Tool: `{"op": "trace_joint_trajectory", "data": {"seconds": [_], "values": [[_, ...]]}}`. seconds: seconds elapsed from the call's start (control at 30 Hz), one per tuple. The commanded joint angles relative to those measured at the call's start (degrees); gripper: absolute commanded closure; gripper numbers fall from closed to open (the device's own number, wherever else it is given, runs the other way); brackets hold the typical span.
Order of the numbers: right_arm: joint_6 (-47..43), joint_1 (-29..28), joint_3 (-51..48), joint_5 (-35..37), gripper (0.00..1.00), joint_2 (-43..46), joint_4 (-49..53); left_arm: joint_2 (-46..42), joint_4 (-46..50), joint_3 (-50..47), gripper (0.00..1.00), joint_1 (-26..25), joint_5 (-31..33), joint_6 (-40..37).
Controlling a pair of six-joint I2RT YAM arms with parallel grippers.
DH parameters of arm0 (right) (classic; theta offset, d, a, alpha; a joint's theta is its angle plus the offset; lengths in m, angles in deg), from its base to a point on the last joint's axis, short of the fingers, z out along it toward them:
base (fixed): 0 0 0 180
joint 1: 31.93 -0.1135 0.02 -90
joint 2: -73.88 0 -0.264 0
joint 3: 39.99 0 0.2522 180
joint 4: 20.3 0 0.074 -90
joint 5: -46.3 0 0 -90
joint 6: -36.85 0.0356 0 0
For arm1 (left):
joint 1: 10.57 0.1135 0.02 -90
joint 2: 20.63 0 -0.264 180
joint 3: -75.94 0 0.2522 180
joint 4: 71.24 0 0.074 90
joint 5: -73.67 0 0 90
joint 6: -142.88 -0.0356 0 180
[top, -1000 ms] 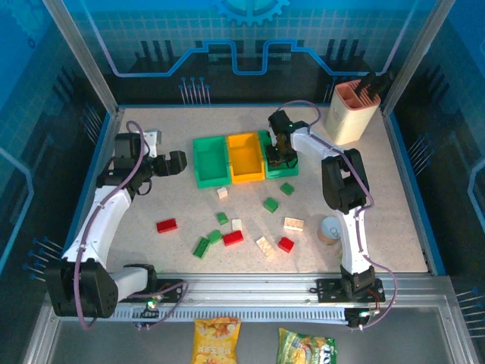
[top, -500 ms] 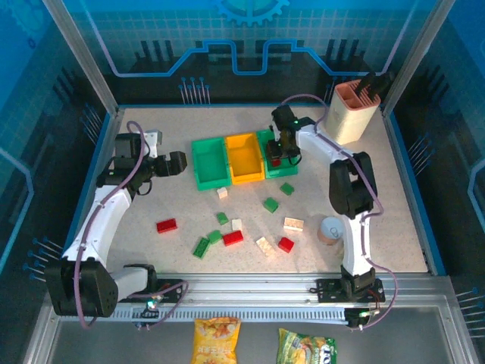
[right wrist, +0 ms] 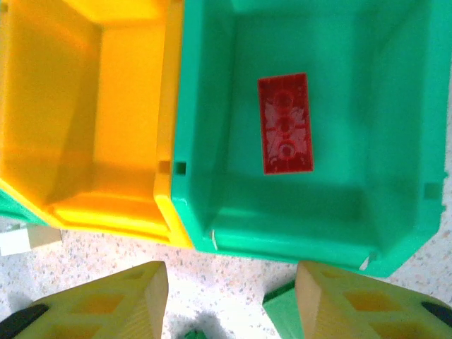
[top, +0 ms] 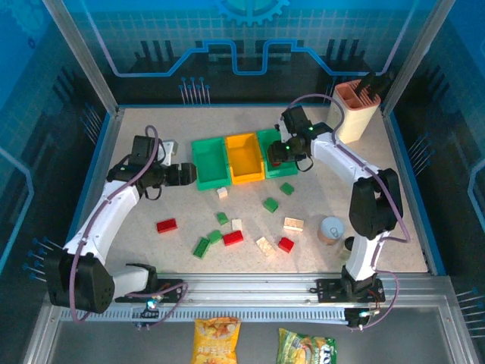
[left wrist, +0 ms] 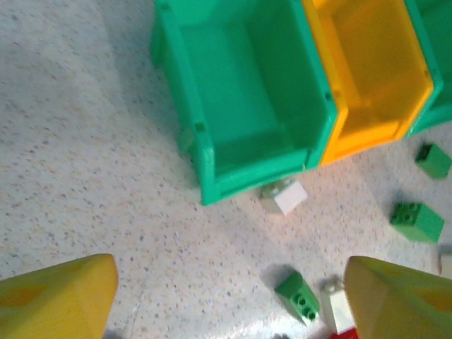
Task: Sort the legos into containers by color
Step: Place the lego in the container, then pick up the lego from the bottom-left of the table.
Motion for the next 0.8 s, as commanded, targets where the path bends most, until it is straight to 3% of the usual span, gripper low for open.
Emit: {"op": "trace_joint_trajectory", "data": {"seconds": [0.0,0.27,0.57,0.77], "values": [[1.1,-0.6,-2.9,-2.6,0.49,3.3,-1.6,0.5,4.1,-1.0,0.2,-4.2,0.7,6.0],[0.1,-0.6,-5.7,-4.9,0.49,5.1,-2.4,-1.5,6.1,-7.4,0.24,-16.8,14.5,19.2],[-0.1,0.3,-7.1,-9.9,0.49,6.0,-4.2,-5.0,7.4,-15.7,0.28,-20.4,15.2,31.9],[-0.6,0.7,-8.0,-10.8,0.49,5.9,-4.1,-5.3,17.9,-15.3,0.2,-21.0,25.4,40.9]]}}
